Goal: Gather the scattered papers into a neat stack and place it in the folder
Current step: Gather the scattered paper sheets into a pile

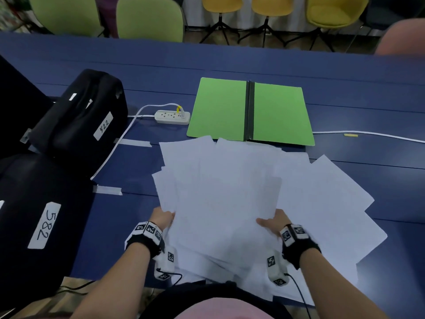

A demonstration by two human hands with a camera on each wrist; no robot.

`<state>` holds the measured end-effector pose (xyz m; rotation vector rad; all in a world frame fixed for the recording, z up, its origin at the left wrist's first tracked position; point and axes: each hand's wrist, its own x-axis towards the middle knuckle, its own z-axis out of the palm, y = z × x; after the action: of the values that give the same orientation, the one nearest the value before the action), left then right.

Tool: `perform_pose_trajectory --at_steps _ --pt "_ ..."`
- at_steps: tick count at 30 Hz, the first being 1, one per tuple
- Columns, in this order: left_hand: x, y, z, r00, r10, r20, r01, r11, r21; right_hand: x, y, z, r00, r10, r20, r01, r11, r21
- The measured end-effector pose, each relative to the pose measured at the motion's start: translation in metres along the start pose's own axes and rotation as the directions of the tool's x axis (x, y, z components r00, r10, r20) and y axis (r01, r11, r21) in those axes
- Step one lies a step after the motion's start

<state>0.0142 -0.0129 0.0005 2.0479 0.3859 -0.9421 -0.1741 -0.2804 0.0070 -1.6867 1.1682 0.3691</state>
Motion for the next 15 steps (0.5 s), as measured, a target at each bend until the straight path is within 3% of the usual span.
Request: perform_pose_trajectory --at_steps 6,9,12,15 --pt "0.007 -0.007 -0.007 0.994 -0.074 0.077 0.089 0.976 -0.2 0.004 -0.004 0.003 0.996 0.048 -0.075 -0.047 0.999 0.02" --pt "0.007 -0.013 0.0 0.994 -0.024 0.104 0.038 0.991 -0.131 -0.001 -0.007 0.017 0.998 0.032 -0.061 -0.034 0.999 -0.021" --pt "0.016 -0.012 0.006 1.0 -0.018 0.015 0.019 0.998 -0.065 -0.008 -0.019 0.034 0.999 0.029 0.026 -0.028 0.998 -0.062" --pt "0.016 -0.005 0.018 0.997 -0.013 -0.077 0.013 1.0 0.001 -0.005 -0.013 0.013 0.997 -0.037 -0.061 0.034 0.998 -0.058"
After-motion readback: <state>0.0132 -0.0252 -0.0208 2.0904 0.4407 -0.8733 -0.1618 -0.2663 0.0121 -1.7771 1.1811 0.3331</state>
